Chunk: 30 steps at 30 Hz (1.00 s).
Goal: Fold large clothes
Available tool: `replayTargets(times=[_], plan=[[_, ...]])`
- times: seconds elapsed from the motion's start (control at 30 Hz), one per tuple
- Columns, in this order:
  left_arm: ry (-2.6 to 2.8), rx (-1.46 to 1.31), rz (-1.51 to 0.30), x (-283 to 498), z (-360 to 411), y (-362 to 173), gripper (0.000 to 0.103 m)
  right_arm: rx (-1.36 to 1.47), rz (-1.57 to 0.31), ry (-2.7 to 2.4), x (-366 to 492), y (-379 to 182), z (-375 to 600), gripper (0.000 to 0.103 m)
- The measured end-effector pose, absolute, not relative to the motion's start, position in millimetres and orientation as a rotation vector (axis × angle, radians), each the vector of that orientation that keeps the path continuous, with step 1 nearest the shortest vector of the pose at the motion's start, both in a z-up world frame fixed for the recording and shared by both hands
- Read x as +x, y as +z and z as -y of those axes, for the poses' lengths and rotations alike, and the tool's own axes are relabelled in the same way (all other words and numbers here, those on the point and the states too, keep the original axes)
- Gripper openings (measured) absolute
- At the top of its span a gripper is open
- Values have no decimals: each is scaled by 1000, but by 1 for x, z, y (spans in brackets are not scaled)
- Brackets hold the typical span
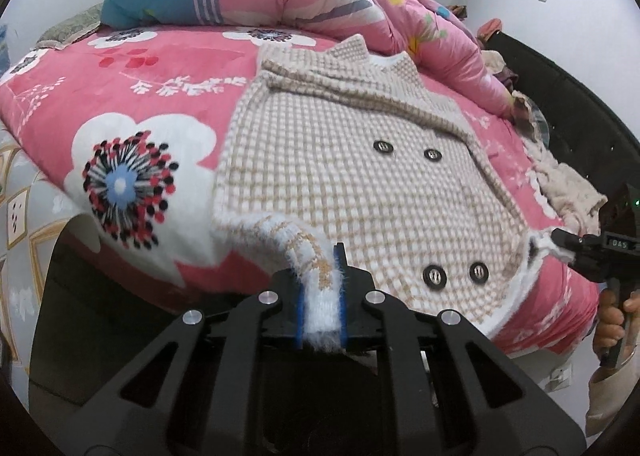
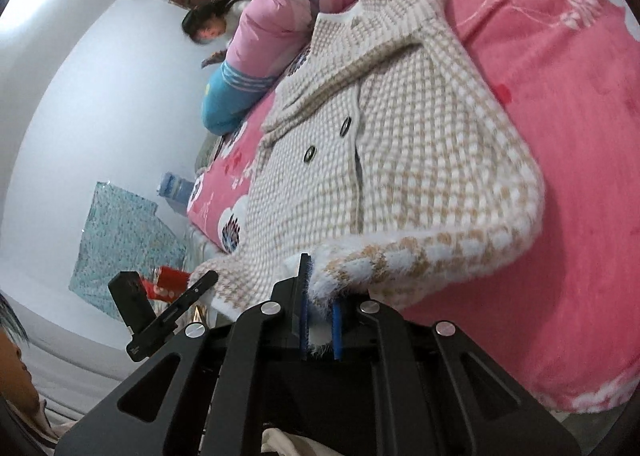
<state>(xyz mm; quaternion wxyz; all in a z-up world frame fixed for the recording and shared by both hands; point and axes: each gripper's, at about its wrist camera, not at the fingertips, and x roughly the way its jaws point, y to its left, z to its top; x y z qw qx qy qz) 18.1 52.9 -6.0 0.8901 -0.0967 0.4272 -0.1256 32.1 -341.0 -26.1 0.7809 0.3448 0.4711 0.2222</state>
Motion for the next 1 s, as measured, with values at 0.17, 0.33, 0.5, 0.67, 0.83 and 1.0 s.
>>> replayTargets(times=[0.17, 0.33, 0.5, 0.67, 0.83, 1.0], plan=[[-263, -206, -893, 39, -58, -5, 11, 757, -1001, 464, 49, -23, 344, 9], [-271, -215, -895, 60, -62, -4, 11, 767, -984, 454, 64, -21, 350, 9], [-278, -221, -894, 83, -64, -2, 11, 760, -953, 451, 81, -14, 356, 9], [-279, -225, -889, 111, -66, 2, 11, 763, -924, 455, 104, -10, 362, 9], [-279, -221, -894, 144, -67, 4, 11, 758, -882, 460, 135, -4, 369, 9], [-285, -235, -906, 190, -68, 3, 11, 773, -836, 433, 169, -6, 381, 9]])
